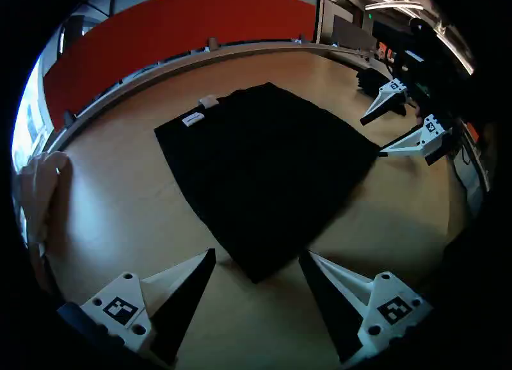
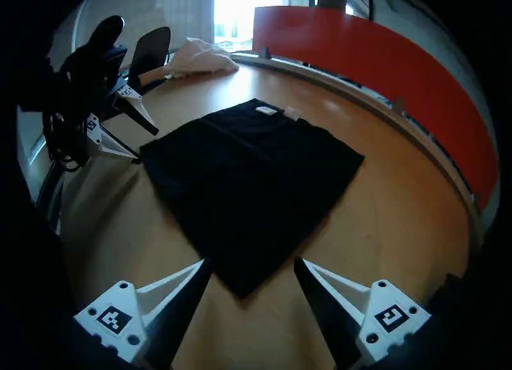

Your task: Fold towel

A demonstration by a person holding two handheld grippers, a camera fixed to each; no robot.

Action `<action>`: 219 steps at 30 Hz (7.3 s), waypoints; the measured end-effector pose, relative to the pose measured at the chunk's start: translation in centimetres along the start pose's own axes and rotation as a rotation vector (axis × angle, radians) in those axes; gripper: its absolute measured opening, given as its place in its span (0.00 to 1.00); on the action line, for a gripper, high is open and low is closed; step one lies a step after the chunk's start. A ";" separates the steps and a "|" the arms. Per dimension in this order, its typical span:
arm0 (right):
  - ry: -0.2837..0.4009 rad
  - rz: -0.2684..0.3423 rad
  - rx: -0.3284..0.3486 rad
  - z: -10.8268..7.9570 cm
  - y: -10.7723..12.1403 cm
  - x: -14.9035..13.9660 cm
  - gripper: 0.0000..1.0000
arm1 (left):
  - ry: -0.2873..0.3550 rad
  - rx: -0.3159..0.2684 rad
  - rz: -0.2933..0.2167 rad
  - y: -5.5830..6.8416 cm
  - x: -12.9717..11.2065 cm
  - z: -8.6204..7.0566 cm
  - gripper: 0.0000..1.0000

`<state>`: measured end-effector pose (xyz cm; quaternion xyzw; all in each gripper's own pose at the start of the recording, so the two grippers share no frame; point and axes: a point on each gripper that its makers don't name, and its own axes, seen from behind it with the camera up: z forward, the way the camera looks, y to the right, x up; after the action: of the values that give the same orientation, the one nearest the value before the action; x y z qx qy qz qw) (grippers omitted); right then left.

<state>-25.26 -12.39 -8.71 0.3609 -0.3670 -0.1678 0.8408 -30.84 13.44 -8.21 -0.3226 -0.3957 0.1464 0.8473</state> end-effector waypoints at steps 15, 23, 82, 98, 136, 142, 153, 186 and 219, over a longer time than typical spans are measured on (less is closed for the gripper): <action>-0.032 0.002 0.035 0.3 -0.3 -1.6 0.77 | -0.015 0.005 0.021 0.4 -0.1 0.6 0.97; -0.033 0.022 0.030 0.3 0.1 -1.8 0.53 | -0.035 0.010 0.017 0.3 -0.1 0.6 0.89; 0.092 0.057 0.049 -7.7 -2.9 5.2 0.17 | -0.048 0.010 -0.122 2.2 3.8 -7.2 0.11; 0.078 0.047 0.060 -10.4 -3.8 5.4 0.17 | -0.063 -0.011 -0.163 4.2 4.1 -10.2 0.11; 0.071 0.041 0.080 -13.0 -4.4 6.4 0.17 | -0.057 -0.028 -0.174 4.8 5.7 -12.5 0.11; 0.064 0.037 0.072 -12.4 -3.8 6.7 0.17 | -0.059 -0.016 -0.176 4.2 6.1 -11.7 0.11; 0.032 0.047 0.046 -10.0 -1.2 6.8 0.17 | -0.073 0.000 -0.187 2.6 7.1 -9.1 0.11; -0.030 0.079 0.024 -3.9 3.8 6.1 0.17 | -0.146 0.006 -0.192 -1.1 7.2 -1.8 0.11; -0.083 0.179 -0.024 0.8 5.9 3.7 0.28 | -0.190 0.079 -0.184 -4.4 6.6 3.1 0.29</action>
<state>-23.23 -10.78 -2.20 0.3091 -0.4303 -0.1113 0.8408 -28.95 14.77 0.03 -0.2361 -0.4961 0.1134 0.8278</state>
